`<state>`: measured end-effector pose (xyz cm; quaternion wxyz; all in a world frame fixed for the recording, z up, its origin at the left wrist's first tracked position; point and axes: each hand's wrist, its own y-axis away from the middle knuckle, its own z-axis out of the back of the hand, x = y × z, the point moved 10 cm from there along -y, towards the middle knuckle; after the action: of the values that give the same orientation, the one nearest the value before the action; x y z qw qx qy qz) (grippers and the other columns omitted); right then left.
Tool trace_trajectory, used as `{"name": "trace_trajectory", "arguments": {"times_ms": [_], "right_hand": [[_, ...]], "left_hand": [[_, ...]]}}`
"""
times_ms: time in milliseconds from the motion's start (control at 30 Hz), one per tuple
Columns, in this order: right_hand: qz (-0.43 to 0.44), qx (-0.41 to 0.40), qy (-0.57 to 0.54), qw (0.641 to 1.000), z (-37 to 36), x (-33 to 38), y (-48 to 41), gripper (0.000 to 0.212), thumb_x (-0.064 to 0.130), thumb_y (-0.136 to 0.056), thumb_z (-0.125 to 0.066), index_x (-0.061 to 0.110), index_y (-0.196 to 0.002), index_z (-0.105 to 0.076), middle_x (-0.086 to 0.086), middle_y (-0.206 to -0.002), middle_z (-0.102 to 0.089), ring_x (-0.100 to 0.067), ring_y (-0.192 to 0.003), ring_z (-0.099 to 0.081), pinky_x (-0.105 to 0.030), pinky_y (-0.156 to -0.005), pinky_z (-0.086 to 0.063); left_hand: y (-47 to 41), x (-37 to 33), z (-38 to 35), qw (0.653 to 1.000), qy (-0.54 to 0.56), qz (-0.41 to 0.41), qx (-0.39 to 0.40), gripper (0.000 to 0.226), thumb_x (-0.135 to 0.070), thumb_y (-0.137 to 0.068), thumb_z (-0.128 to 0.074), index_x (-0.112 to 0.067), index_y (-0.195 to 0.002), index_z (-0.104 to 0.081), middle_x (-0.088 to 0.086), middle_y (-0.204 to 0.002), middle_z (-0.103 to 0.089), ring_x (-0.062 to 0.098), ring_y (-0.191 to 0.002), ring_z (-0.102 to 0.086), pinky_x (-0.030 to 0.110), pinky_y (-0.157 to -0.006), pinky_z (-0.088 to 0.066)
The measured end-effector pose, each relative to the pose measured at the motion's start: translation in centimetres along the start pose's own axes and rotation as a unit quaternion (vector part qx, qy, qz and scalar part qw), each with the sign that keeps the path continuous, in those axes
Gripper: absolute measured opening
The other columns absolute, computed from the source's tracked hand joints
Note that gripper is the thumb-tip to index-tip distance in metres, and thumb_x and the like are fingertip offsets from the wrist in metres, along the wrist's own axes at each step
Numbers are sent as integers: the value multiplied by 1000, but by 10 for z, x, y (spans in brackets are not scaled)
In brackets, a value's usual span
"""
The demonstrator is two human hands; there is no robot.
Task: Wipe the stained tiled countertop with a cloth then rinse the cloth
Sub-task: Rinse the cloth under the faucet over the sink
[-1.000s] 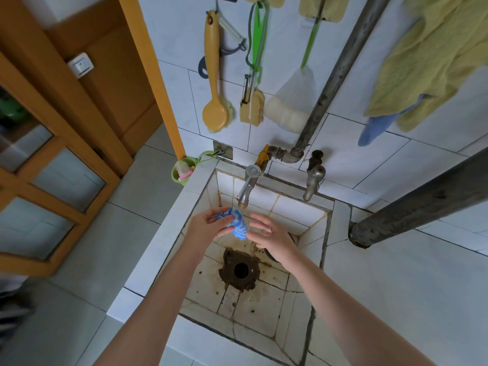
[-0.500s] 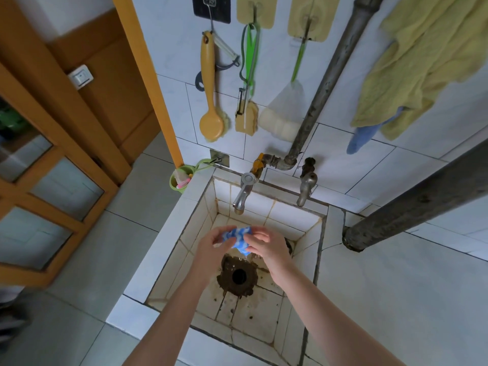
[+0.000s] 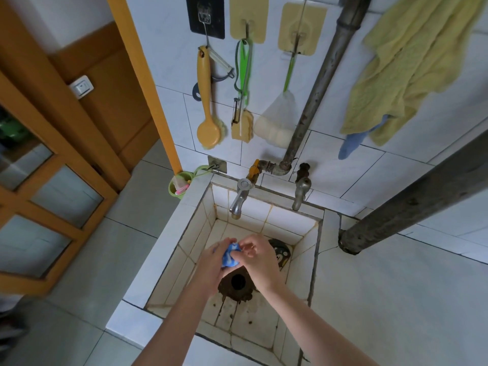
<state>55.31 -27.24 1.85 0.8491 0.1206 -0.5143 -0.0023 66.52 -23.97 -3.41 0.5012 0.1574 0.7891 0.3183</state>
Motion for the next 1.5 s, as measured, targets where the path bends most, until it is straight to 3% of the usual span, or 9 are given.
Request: {"name": "trace_trajectory", "arguments": {"times_ms": [100,200,267,367,567,667,967,1200,1500], "right_hand": [[71,-45,171,982,4,9,1,21,36,-77,-72,18,-85,-65,8,-83,-49,-9,-82,-44,-14,-73,-31],[72,-53,211,973,2,6,2,26,42,-75,-72,21,-88,-65,11,-83,-47,-10,-85,-40,-21,-78,-29],[43,-29,169,984,-3,-2,1,27,38,-72,-76,22,-88,-61,12,-84,-47,-11,-86,-40,-23,-80,-34],[-63,48,-40,996,-9,-25,0,25,21,-71,-79,22,-88,-61,8,-95,-58,-11,-93,-51,-16,-77,-40],[-168,43,-88,981,19,-67,3,24,9,-87,-62,13,-110,-59,0,-109,-62,-8,-100,-58,-18,-89,-45],[-185,48,-74,979,21,-75,2,18,13,-91,-57,14,-109,-60,-2,-109,-65,-13,-100,-60,-29,-97,-45],[-207,81,-58,973,7,-87,9,19,15,-96,-49,12,-111,-60,-1,-100,-68,-8,-85,-63,-15,-78,-48],[-214,92,-36,972,4,-95,11,23,16,-96,-49,11,-115,-60,-2,-102,-68,-8,-86,-64,-19,-81,-50],[-234,86,-40,968,10,-98,14,19,14,-96,-49,12,-111,-61,-1,-99,-68,-11,-87,-64,-31,-93,-49]], "left_hand": [[2,-1,-4,998,-65,-17,3,25,-25,-91,-53,-4,-100,-60,16,-94,-64,20,-81,-64,25,-64,-55],[1,-3,-10,989,-147,-33,2,35,-40,-84,-58,-5,-87,-56,5,-64,-53,12,-53,-50,21,-53,-44],[-2,-5,-9,977,-205,-55,-19,37,-42,-84,-60,-5,-87,-56,4,-64,-50,12,-54,-45,22,-52,-41],[-5,-14,-3,945,-308,-96,-51,33,-42,-80,-65,-10,-83,-56,3,-68,-53,12,-58,-47,23,-55,-41],[-2,-31,1,893,-421,-131,-91,49,-52,-67,-72,-13,-66,-42,-1,-58,-41,10,-53,-36,15,-51,-34],[-2,-30,-2,894,-422,-128,-74,50,-49,-70,-72,-14,-62,-38,-1,-56,-35,12,-52,-33,19,-53,-35],[-3,-28,-1,898,-409,-138,-82,45,-27,-82,-67,-15,-56,-32,-2,-53,-31,10,-47,-29,15,-47,-31],[-6,-28,6,909,-378,-138,-110,43,-22,-86,-63,-15,-55,-33,-1,-53,-32,11,-48,-28,20,-49,-29],[-4,-30,3,931,-326,-143,-76,52,-57,-66,-66,-14,-61,-38,-2,-53,-34,10,-49,-31,20,-52,-33]]}}
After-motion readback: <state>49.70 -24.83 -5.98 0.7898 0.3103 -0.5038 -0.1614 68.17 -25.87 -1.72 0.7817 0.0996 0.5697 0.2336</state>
